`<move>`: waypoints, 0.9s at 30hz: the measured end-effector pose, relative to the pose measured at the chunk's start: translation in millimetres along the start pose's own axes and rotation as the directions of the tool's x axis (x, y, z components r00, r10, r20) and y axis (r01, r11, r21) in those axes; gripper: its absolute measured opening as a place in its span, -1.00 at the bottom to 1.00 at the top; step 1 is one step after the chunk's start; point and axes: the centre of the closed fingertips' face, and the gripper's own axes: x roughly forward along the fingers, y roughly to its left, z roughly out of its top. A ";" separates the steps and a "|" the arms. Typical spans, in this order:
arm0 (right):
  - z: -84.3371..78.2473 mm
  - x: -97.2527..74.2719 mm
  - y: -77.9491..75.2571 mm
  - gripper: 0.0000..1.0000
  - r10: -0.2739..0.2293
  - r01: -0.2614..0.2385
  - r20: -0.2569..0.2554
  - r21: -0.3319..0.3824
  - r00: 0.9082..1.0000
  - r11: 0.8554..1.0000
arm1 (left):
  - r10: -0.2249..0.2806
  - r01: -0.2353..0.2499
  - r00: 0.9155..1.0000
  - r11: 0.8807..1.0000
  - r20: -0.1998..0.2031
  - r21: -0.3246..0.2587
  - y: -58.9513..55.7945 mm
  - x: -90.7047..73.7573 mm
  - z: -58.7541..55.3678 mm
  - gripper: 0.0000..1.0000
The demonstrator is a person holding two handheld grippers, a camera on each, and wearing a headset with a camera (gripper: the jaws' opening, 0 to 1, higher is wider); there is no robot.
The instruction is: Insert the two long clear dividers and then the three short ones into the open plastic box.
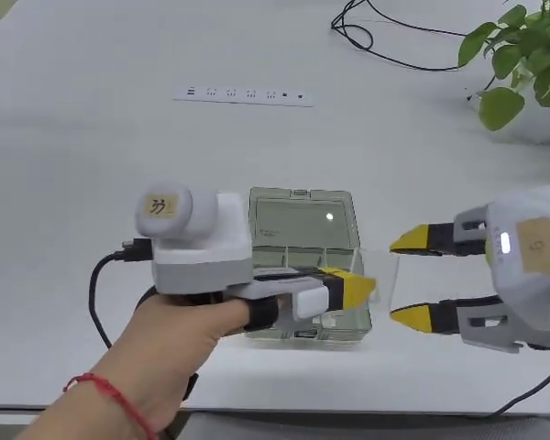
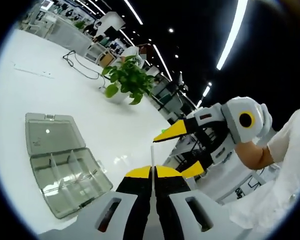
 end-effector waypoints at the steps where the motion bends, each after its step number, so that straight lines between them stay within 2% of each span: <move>1: 2.6 -2.3 -1.0 -0.32 0.009 -0.010 0.020 0.025 1.000 1.000 | -0.007 0.007 1.000 1.000 -0.008 0.023 -2.1 -1.1 -1.0 -1.00; 4: 10.9 -11.2 -5.6 -0.35 0.044 -0.052 0.086 0.100 0.995 0.994 | -0.035 0.038 0.999 0.993 -0.030 0.112 -9.1 -4.2 -4.4 -1.00; 6: 14.1 -13.8 -5.5 -0.37 0.065 -0.078 0.108 0.123 0.992 0.989 | -0.054 0.061 0.998 0.983 -0.042 0.172 -13.0 -6.0 -6.5 -1.00; 8: 15.8 -16.8 -2.6 -0.42 0.112 -0.129 0.126 0.142 0.986 0.981 | -0.067 0.075 0.997 0.973 -0.044 0.218 -16.3 -7.1 -6.8 -1.00; 11: 18.3 -18.7 3.7 -0.49 0.178 -0.199 0.141 0.153 0.974 0.968 | -0.103 0.117 0.993 0.950 -0.064 0.290 -25.4 -8.9 -9.5 -1.00; 12: 18.6 -18.8 4.3 -0.51 0.187 -0.208 0.142 0.152 0.972 0.966 | -0.106 0.123 0.992 0.946 -0.071 0.301 -27.0 -9.1 -10.6 -1.00; 13: 19.7 -19.1 6.0 -0.53 0.206 -0.228 0.146 0.154 0.968 0.961 | -0.114 0.135 0.990 0.937 -0.082 0.322 -29.5 -9.5 -12.3 -1.00; 14: 20.7 -19.3 7.3 -0.55 0.219 -0.242 0.150 0.157 0.964 0.958 | -0.117 0.140 0.989 0.932 -0.089 0.334 -29.5 -10.0 -13.6 -1.00; 16: 22.6 -20.2 10.4 -0.59 0.249 -0.272 0.153 0.154 0.956 0.950 | -0.125 0.154 0.987 0.914 -0.100 0.375 -30.7 -11.2 -15.6 -1.00; 18: 24.4 -21.5 16.2 -0.65 0.300 -0.325 0.162 0.159 0.940 0.932 | -0.137 0.167 0.985 0.909 -0.104 0.381 -34.0 -12.6 -16.8 -1.00; 20: 27.3 -23.1 24.8 -0.70 0.350 -0.374 0.168 0.150 0.922 0.915 | -0.151 0.179 0.983 0.899 -0.102 0.400 -37.2 -13.9 -16.7 -1.00; 22: 29.6 -22.9 28.5 -0.70 0.369 -0.393 0.169 0.146 0.914 0.908 | -0.164 0.191 0.981 0.887 -0.099 0.421 -40.3 -14.9 -16.7 -1.00; 25: 30.4 -21.8 32.4 -0.74 0.392 -0.415 0.163 0.141 0.905 0.899 | -0.173 0.202 0.979 0.878 -0.105 0.434 -42.2 -15.8 -17.5 -1.00; 27: 31.0 -21.4 35.4 -0.75 0.411 -0.433 0.163 0.141 0.897 0.890 | -0.176 0.205 0.979 0.877 -0.108 0.434 -42.7 -16.1 -18.1 -1.00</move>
